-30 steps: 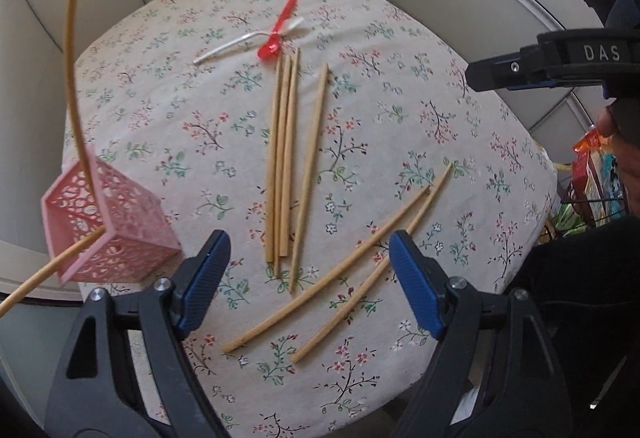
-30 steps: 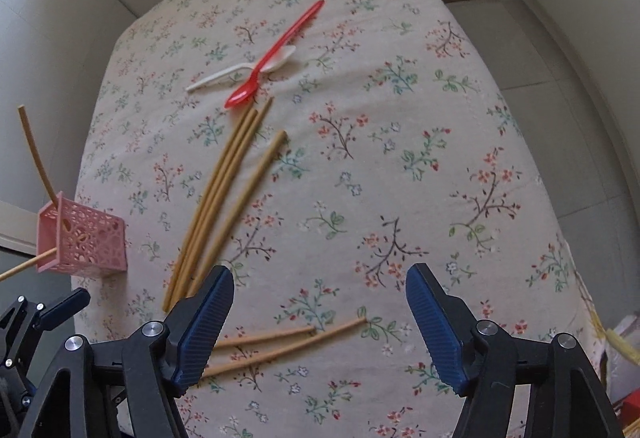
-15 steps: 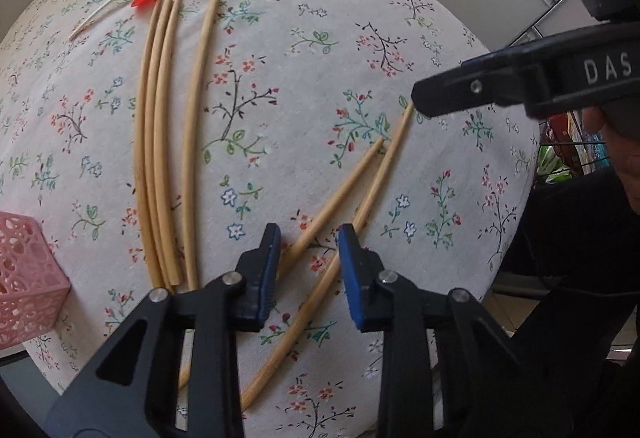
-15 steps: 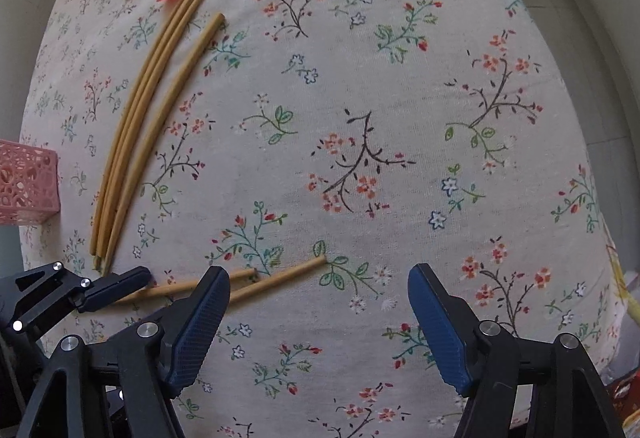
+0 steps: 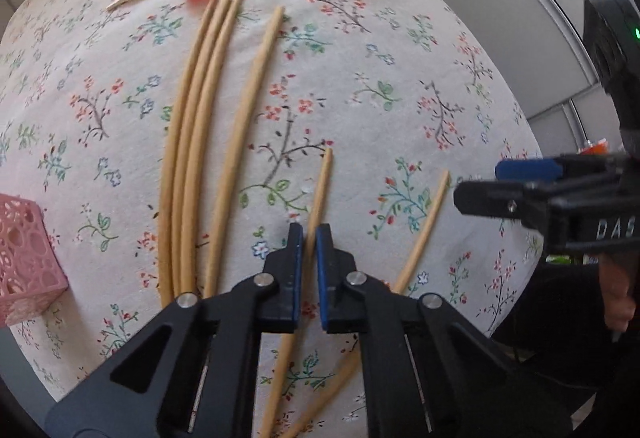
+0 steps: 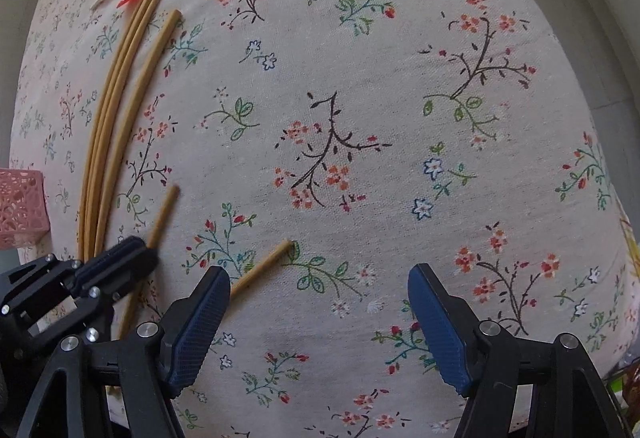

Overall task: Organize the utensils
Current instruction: 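Move the left tool back over the chopsticks and grasp another chopstick, then carry the chopstick upright with the left tool into the pink holder and release, then move the open left tool back over the remaining chopsticks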

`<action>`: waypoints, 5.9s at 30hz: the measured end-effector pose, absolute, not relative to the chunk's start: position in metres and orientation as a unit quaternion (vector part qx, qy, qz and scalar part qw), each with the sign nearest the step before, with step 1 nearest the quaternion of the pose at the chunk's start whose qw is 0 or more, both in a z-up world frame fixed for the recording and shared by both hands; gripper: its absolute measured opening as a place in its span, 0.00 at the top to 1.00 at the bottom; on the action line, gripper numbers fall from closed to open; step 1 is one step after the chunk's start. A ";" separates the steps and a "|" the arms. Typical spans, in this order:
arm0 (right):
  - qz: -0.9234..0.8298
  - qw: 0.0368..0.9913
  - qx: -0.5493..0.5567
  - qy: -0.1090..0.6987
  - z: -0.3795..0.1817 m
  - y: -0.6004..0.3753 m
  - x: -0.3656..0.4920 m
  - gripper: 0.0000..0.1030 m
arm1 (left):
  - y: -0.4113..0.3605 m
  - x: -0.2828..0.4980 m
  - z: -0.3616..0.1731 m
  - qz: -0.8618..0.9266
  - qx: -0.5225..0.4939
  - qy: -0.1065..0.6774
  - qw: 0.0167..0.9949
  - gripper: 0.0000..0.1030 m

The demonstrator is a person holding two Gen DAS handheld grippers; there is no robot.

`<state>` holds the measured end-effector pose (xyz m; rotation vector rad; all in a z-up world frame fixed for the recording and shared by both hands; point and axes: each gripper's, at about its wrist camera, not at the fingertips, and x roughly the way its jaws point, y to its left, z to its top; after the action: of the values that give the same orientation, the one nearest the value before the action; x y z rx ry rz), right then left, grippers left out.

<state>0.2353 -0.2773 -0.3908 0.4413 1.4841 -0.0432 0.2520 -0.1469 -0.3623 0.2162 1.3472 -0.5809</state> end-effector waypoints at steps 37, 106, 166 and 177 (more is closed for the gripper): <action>0.018 0.807 0.181 0.562 -0.357 -0.224 0.256 0.96 | -0.102 0.251 -0.295 -0.213 0.028 0.541 0.813 0.94; 0.208 0.922 0.139 0.295 -0.174 -0.073 0.266 0.96 | 0.044 0.237 -0.175 -0.040 0.034 0.316 0.947 0.94; -0.007 0.854 0.192 0.483 -0.247 -0.289 0.259 0.06 | -0.110 0.228 -0.220 -0.169 0.099 0.446 0.874 0.04; -0.066 0.811 0.158 0.560 -0.300 -0.300 0.289 0.06 | -0.127 0.313 -0.293 -0.105 0.058 0.530 0.840 0.07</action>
<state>0.2889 -0.3002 -0.2997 0.3371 1.1971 -0.1400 0.3130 -0.1271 -0.2931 0.1222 1.1200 -0.2223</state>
